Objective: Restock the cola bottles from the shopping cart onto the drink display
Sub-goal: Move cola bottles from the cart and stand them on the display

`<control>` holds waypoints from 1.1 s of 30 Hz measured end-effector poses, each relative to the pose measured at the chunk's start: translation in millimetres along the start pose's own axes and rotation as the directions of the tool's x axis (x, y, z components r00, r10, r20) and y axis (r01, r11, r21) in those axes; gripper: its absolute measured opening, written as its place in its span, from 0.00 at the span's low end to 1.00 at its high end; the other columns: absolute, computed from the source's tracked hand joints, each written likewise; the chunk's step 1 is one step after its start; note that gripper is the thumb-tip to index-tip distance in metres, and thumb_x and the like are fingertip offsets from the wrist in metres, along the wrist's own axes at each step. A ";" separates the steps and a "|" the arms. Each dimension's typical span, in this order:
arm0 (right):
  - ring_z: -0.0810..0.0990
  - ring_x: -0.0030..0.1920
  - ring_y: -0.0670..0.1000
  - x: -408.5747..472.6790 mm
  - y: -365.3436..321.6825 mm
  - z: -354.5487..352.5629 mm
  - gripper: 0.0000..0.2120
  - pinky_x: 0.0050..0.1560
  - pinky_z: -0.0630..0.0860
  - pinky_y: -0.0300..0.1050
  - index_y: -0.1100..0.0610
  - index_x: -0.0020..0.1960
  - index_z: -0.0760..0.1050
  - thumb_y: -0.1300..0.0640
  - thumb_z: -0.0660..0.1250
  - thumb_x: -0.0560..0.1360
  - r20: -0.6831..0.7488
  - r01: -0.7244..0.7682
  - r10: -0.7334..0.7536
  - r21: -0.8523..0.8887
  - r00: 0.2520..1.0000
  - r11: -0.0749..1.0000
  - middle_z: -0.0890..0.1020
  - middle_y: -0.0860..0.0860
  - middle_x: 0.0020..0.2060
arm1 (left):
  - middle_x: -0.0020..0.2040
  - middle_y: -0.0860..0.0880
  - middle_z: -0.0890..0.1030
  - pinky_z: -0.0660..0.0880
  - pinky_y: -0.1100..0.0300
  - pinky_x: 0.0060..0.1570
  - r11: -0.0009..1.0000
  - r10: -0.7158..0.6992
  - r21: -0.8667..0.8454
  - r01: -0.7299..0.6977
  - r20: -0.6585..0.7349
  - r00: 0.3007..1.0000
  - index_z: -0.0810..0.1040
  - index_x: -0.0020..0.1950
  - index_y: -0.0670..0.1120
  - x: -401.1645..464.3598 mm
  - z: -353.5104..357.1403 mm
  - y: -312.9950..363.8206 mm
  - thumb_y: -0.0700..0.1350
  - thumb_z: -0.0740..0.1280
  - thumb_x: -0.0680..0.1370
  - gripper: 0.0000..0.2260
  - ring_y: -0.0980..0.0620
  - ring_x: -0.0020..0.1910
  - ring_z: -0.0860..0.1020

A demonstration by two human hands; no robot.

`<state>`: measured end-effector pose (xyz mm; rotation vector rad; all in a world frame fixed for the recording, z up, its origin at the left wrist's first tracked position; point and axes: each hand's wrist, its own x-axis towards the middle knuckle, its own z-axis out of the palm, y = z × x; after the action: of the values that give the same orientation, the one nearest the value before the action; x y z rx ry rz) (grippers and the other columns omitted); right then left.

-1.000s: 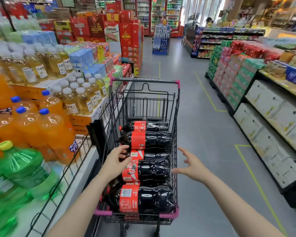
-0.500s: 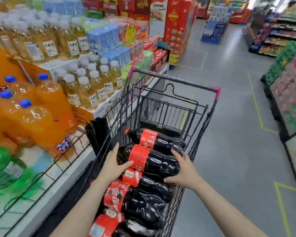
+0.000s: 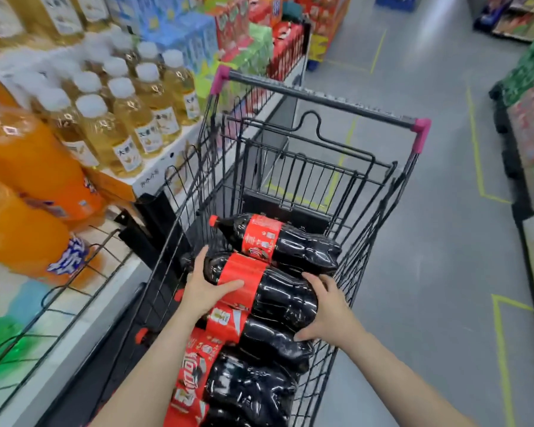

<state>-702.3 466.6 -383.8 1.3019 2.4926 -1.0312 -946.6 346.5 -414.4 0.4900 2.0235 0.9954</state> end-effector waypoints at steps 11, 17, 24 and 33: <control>0.66 0.64 0.53 -27.4 -26.8 -16.6 0.53 0.63 0.69 0.47 0.45 0.73 0.56 0.47 0.80 0.55 -0.129 0.007 -0.002 0.043 0.992 0.999 0.63 0.50 0.65 | 0.67 0.46 0.67 0.69 0.47 0.64 0.989 0.146 -0.035 -0.146 -0.016 0.989 0.62 0.66 0.66 -23.1 -19.7 37.6 0.61 0.80 0.54 0.45 0.46 0.63 0.70; 0.66 0.65 0.54 -66.5 -59.2 -31.5 0.53 0.65 0.67 0.47 0.45 0.73 0.57 0.48 0.81 0.55 -0.251 0.058 -0.035 0.086 0.967 0.995 0.63 0.52 0.64 | 0.68 0.48 0.69 0.67 0.49 0.66 0.951 0.303 -0.067 -0.303 -0.018 0.953 0.62 0.70 0.59 -55.2 -48.2 69.2 0.56 0.81 0.58 0.45 0.47 0.65 0.70; 0.67 0.65 0.55 -121.8 -92.6 -30.4 0.53 0.65 0.67 0.48 0.46 0.73 0.58 0.47 0.81 0.54 -0.332 0.130 -0.107 0.049 0.937 0.990 0.64 0.52 0.65 | 0.69 0.45 0.69 0.67 0.48 0.67 0.923 0.376 -0.041 -0.382 -0.112 0.920 0.63 0.68 0.63 -120.7 -86.1 70.2 0.68 0.77 0.49 0.50 0.46 0.67 0.69; 0.67 0.64 0.53 -220.5 -110.0 12.2 0.52 0.61 0.66 0.44 0.44 0.72 0.58 0.48 0.81 0.54 -0.280 0.281 -0.275 -0.019 0.920 0.960 0.65 0.51 0.63 | 0.68 0.51 0.68 0.66 0.52 0.67 0.880 0.433 -0.078 -0.469 -0.278 0.858 0.63 0.70 0.55 -255.3 -113.1 3.8 0.59 0.80 0.57 0.46 0.50 0.67 0.67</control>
<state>-653.8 268.6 -245.0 1.1958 2.9577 -0.9886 -885.1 134.0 -243.9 0.8223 2.0816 1.5474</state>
